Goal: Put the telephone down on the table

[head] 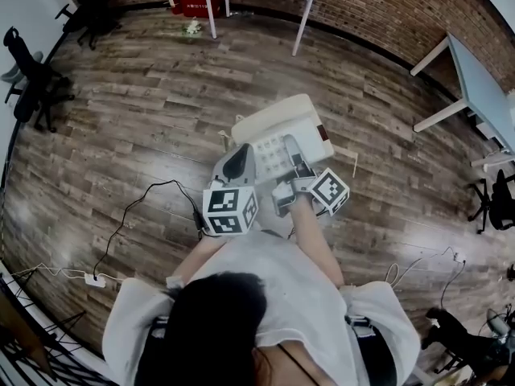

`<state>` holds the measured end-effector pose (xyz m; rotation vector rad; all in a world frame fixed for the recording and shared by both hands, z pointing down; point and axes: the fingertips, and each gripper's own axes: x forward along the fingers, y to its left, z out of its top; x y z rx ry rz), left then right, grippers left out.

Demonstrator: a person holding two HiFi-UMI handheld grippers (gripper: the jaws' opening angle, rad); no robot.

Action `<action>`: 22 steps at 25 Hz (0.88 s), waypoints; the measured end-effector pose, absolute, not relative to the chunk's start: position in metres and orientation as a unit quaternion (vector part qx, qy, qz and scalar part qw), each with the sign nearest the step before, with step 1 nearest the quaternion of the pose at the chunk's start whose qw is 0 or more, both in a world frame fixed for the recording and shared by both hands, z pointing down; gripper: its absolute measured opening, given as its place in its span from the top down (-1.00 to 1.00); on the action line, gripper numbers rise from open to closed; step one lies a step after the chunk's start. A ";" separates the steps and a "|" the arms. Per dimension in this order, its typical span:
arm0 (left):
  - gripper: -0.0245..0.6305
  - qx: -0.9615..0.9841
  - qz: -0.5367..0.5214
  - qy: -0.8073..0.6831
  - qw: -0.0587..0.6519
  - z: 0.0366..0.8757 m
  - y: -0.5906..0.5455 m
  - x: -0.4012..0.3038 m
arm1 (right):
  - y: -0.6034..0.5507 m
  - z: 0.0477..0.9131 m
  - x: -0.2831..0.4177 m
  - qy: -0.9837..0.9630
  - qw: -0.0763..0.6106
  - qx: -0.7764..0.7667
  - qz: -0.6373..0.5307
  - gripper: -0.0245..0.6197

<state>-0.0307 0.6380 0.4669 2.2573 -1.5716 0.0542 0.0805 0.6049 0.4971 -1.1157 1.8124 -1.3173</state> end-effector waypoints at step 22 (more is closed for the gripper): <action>0.85 0.805 0.019 -0.557 0.202 0.474 0.528 -0.073 | 0.500 0.508 0.039 0.676 0.311 -0.427 -0.513 0.23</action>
